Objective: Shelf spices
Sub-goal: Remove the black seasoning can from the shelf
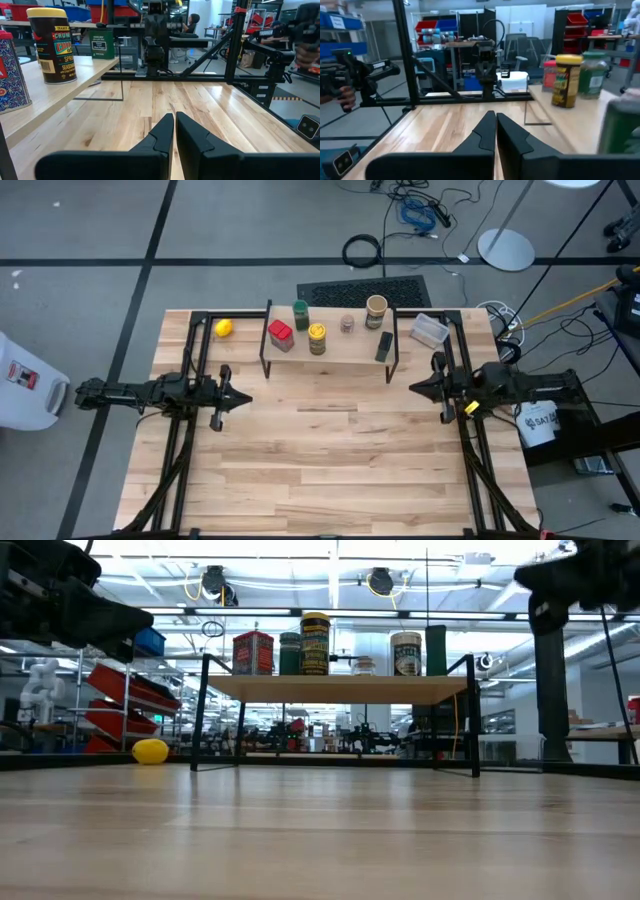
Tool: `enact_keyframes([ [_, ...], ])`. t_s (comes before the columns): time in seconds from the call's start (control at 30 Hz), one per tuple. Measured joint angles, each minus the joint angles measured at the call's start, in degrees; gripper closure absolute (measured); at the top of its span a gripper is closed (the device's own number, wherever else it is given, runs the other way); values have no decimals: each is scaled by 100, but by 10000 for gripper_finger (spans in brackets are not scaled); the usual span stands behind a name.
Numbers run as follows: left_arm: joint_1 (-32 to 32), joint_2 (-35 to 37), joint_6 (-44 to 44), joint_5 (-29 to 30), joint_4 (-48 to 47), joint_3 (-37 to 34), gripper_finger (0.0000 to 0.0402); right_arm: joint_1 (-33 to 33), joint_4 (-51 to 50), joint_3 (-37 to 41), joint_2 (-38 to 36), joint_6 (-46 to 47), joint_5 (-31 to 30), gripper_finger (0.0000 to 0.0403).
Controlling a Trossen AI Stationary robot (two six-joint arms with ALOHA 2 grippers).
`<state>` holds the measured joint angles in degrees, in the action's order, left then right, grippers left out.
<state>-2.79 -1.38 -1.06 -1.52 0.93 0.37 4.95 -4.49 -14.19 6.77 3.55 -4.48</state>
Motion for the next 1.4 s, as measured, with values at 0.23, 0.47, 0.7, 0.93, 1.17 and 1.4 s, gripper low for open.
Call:
enact_keyframes([
  [0.23, -2, -1, 0, 11, 2, 1, 375, 0, -939, -1868, 925, -15, -49, 403],
  [0.47, 0, 1, 0, 33, 4, 0, 375, 0, -1565, -3643, 1976, -448, -63, 403],
  [0.7, -2, 0, 0, 34, 7, 1, 375, 2, -1764, -4906, 2972, -523, -488, 403],
  [0.93, -1, -1, 0, 35, 9, 1, 375, 1, -1691, -5007, 3657, -650, -633, 403],
  [1.17, 0, 1, -424, 30, 26, 1, 375, 2, -1422, -4455, 4133, -434, -616, 403],
  [1.4, -1, 1, -410, 0, 7, 0, 375, 2, -571, -3665, 4168, -402, -623, 403],
])
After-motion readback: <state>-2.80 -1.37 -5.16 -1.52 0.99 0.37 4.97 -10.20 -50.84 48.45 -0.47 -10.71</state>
